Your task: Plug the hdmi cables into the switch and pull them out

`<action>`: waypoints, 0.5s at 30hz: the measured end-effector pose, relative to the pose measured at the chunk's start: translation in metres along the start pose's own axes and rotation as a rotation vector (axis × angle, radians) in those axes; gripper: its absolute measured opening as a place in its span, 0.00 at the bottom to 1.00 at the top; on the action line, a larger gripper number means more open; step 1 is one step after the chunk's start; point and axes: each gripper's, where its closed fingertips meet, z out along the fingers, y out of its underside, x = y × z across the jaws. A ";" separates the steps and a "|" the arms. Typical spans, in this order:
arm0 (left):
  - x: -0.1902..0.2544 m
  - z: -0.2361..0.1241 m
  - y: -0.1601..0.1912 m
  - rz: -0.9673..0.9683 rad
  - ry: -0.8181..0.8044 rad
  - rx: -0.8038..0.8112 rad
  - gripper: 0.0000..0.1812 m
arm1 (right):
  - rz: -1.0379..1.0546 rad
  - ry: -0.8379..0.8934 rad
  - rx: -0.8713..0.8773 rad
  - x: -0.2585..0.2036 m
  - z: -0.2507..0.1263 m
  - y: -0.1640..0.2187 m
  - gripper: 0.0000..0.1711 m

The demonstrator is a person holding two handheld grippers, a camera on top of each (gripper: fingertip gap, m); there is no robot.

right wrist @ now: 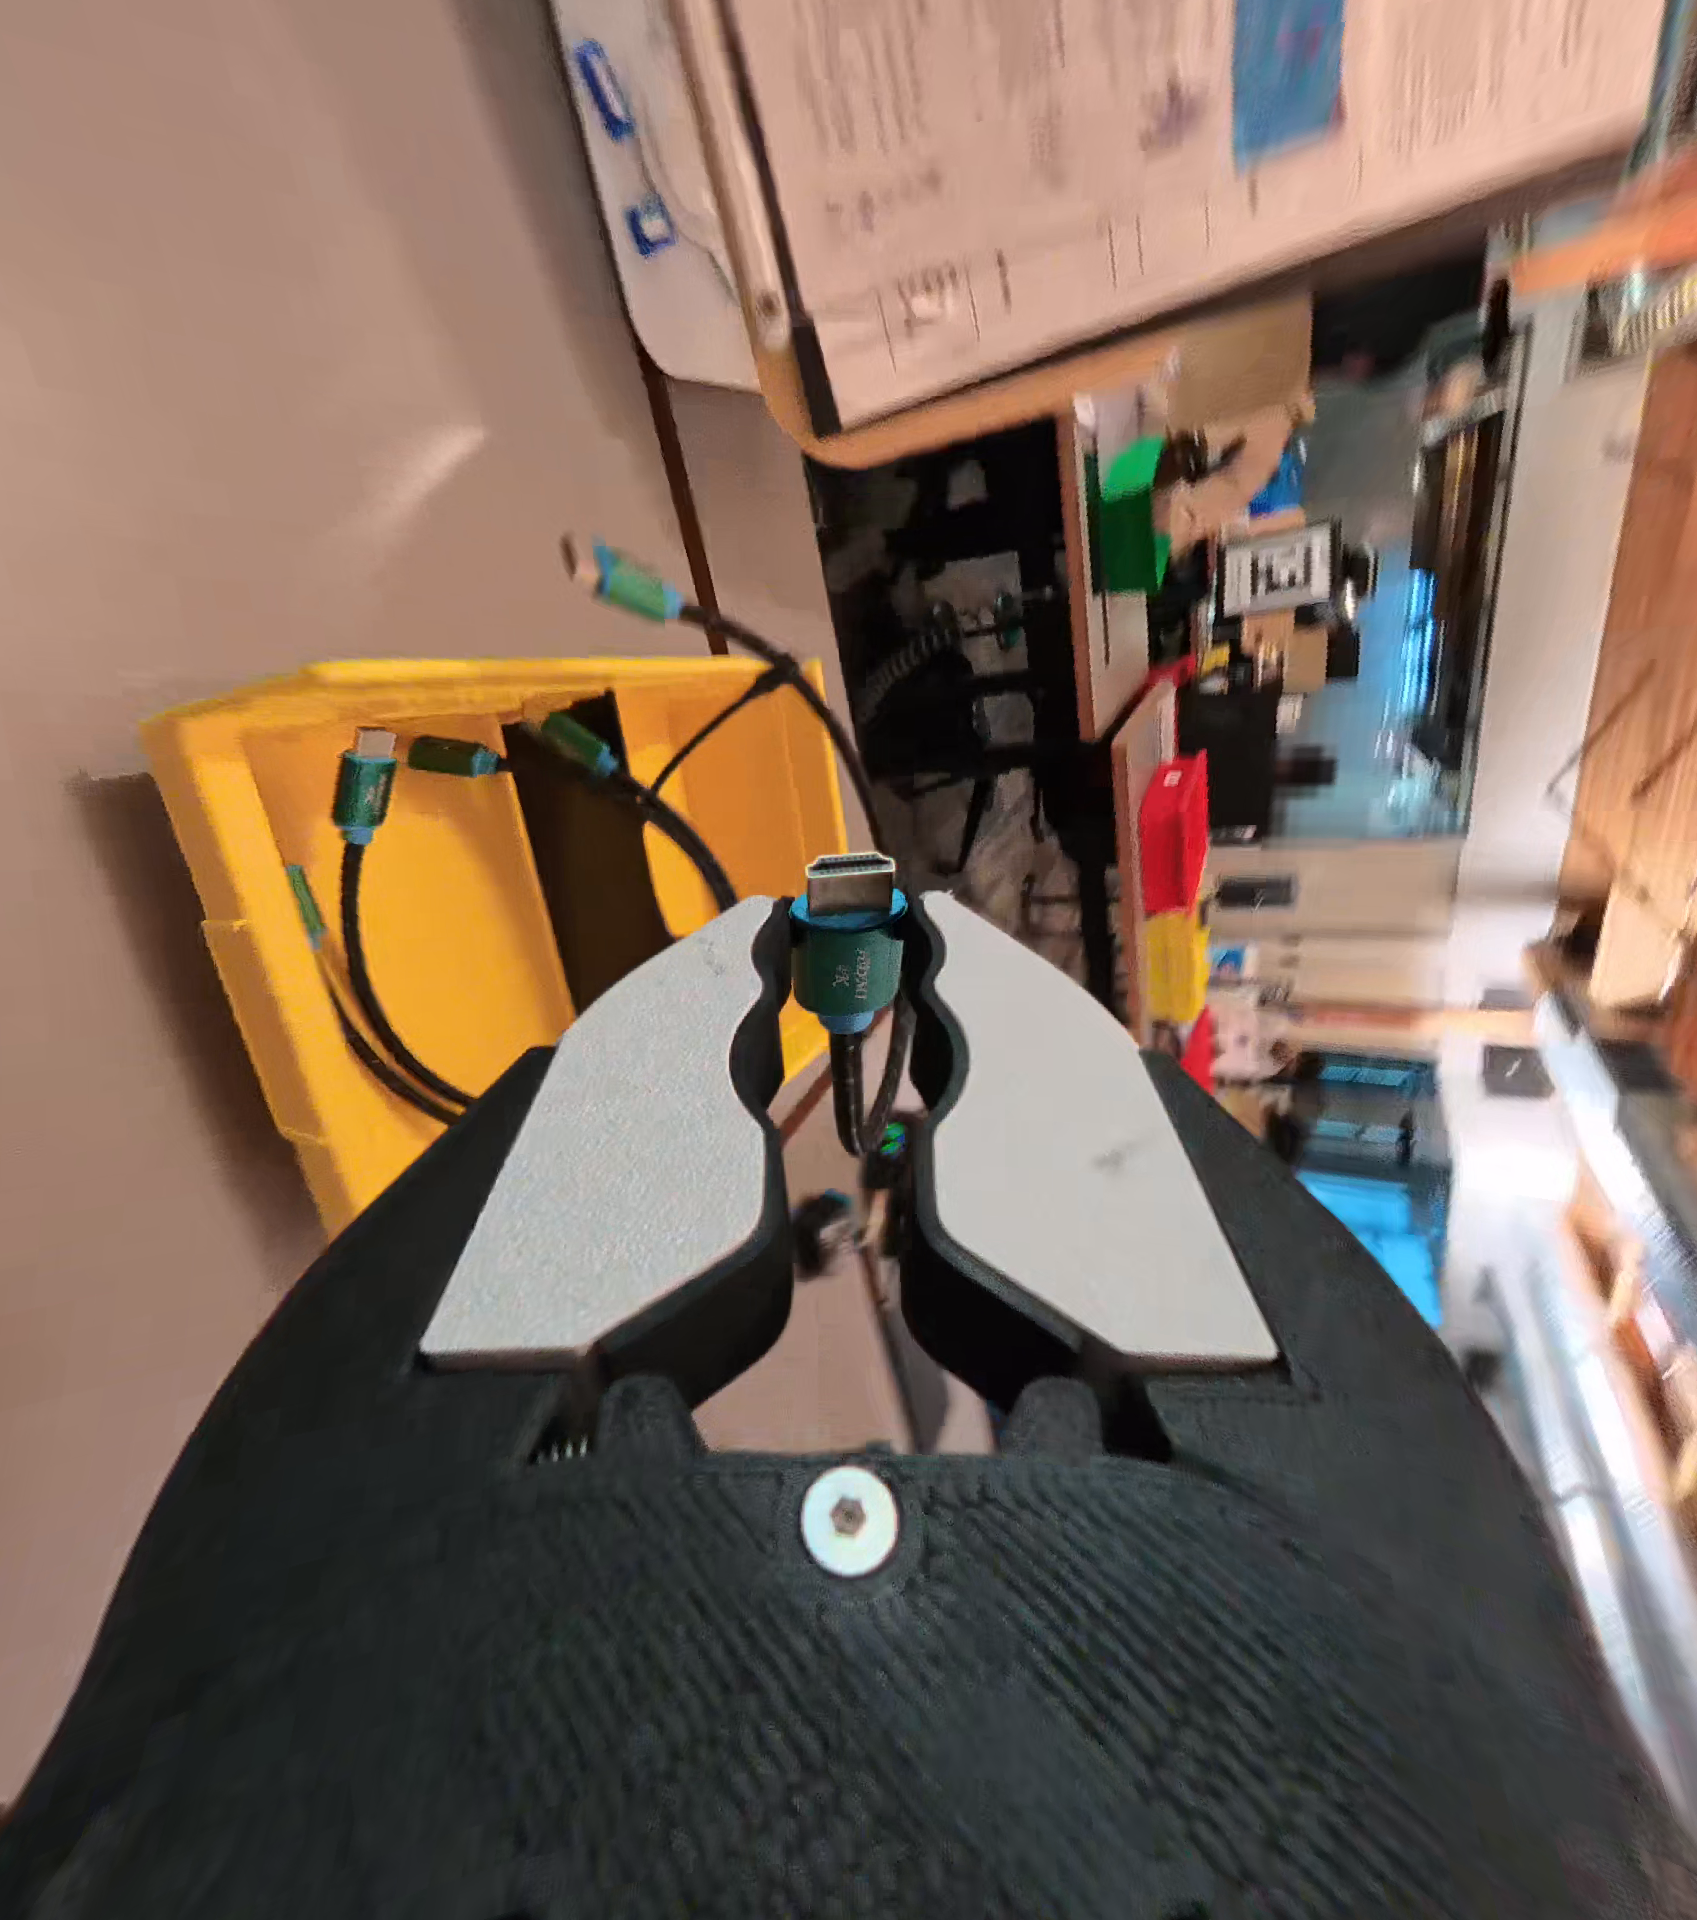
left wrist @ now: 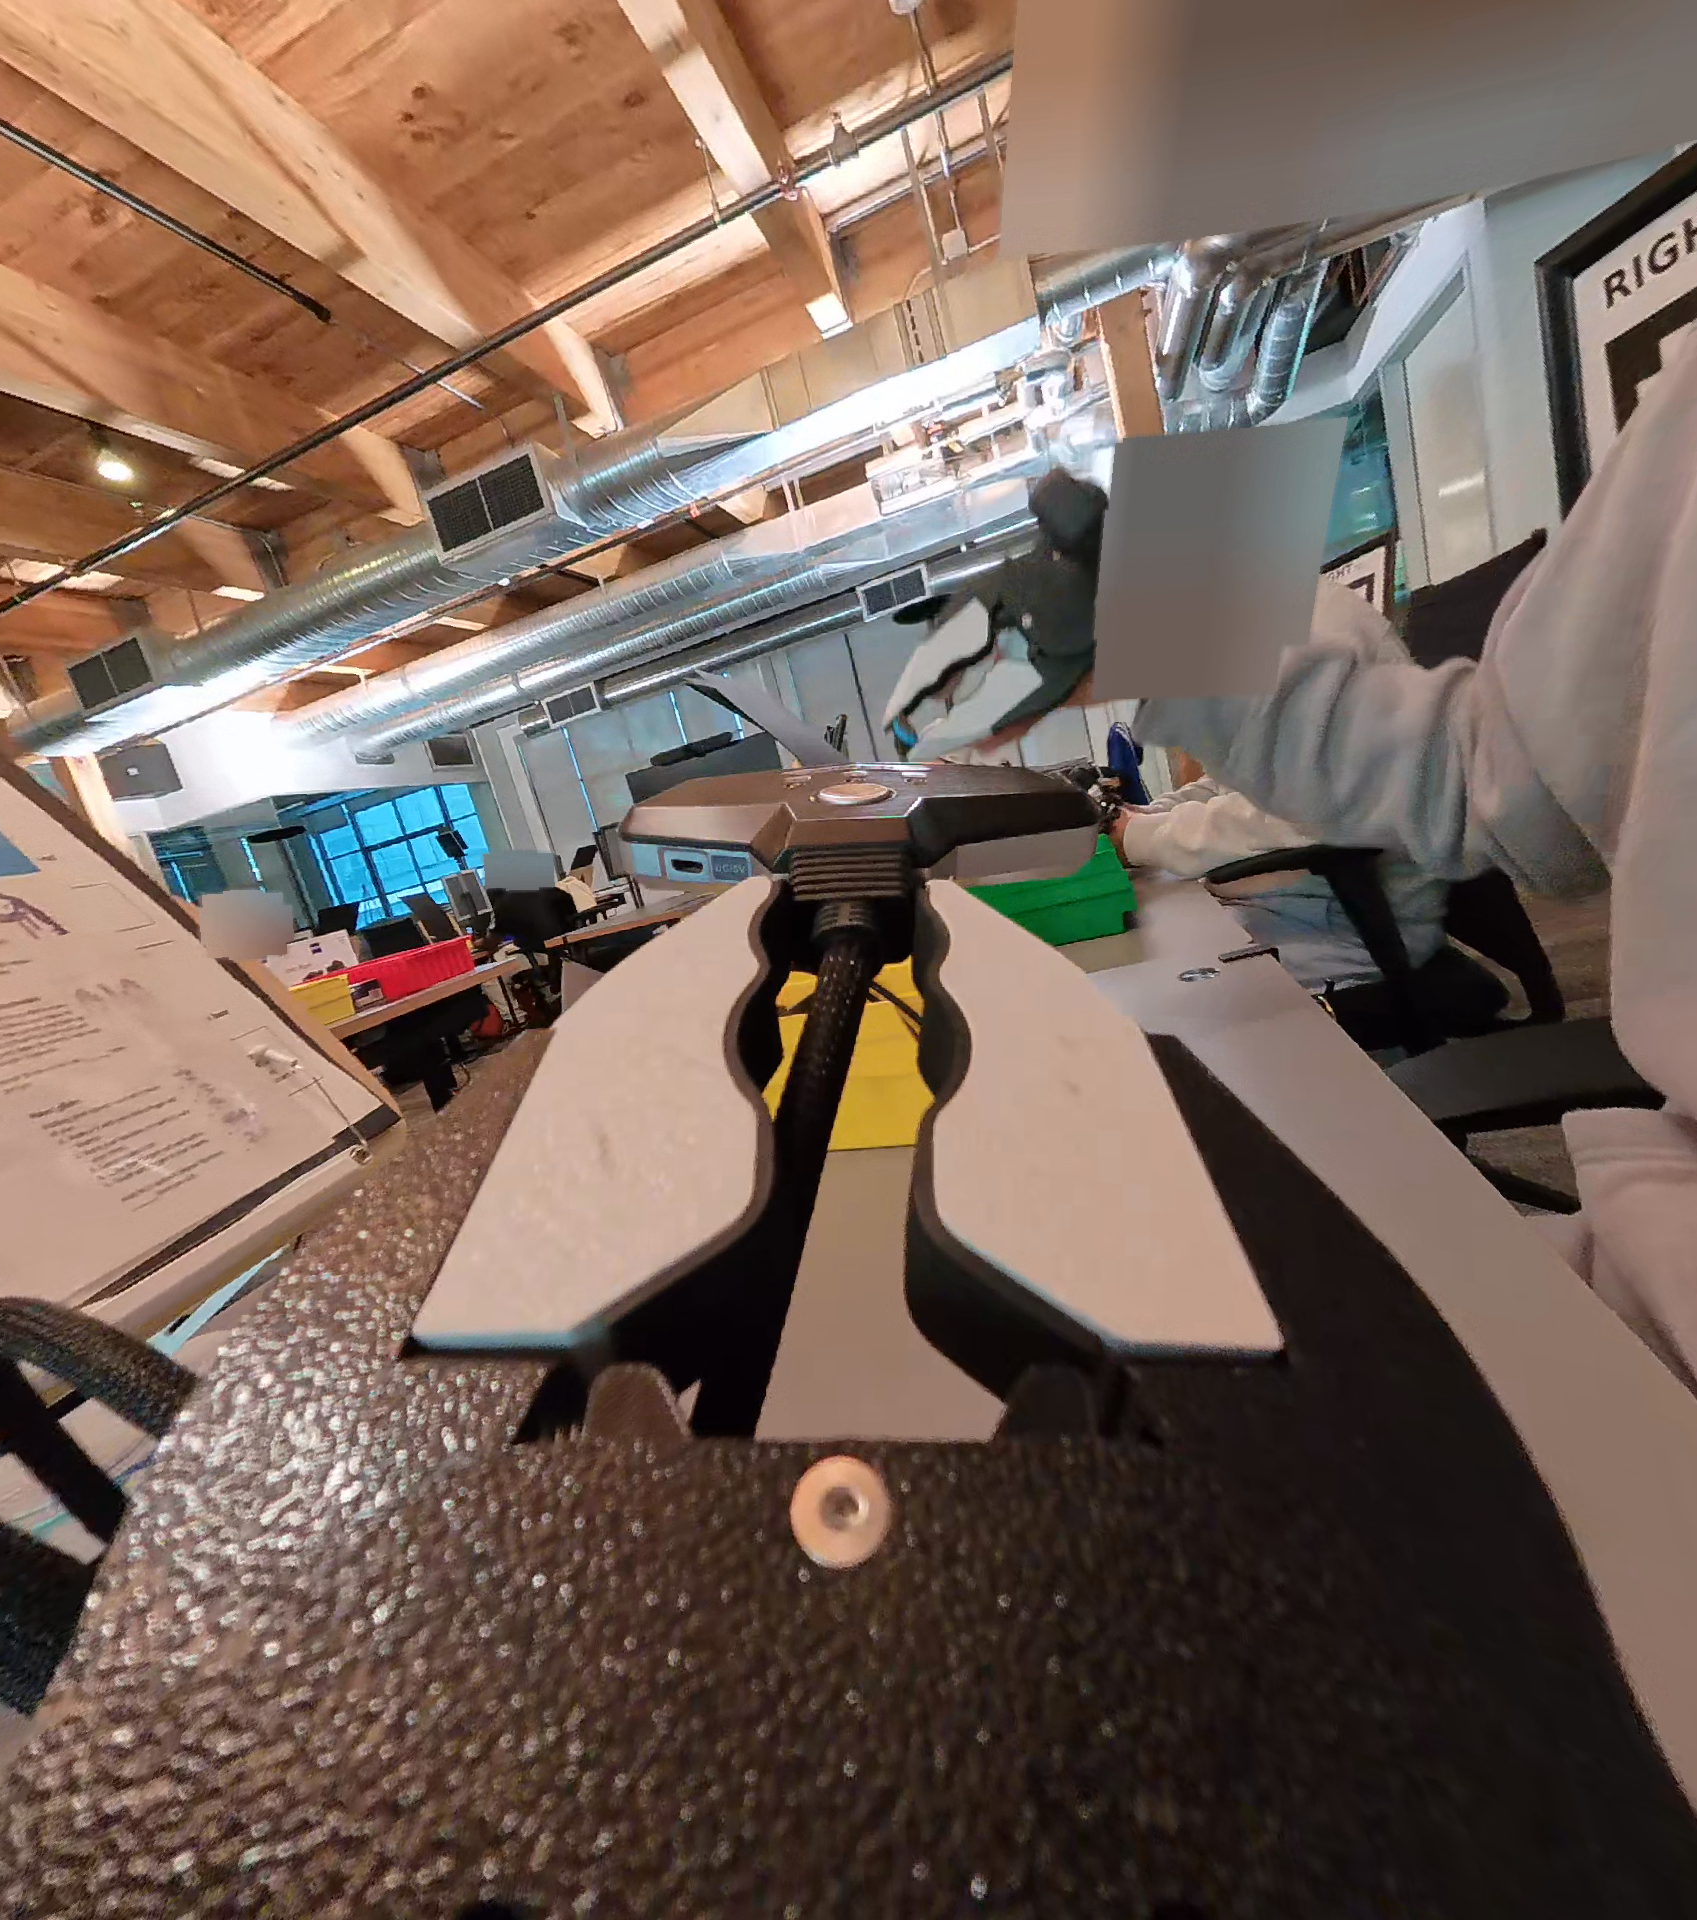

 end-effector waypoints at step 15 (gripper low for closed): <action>0.008 0.013 0.013 -0.044 0.043 -0.022 0.12 | 0.531 0.030 0.361 -0.090 0.072 0.004 0.12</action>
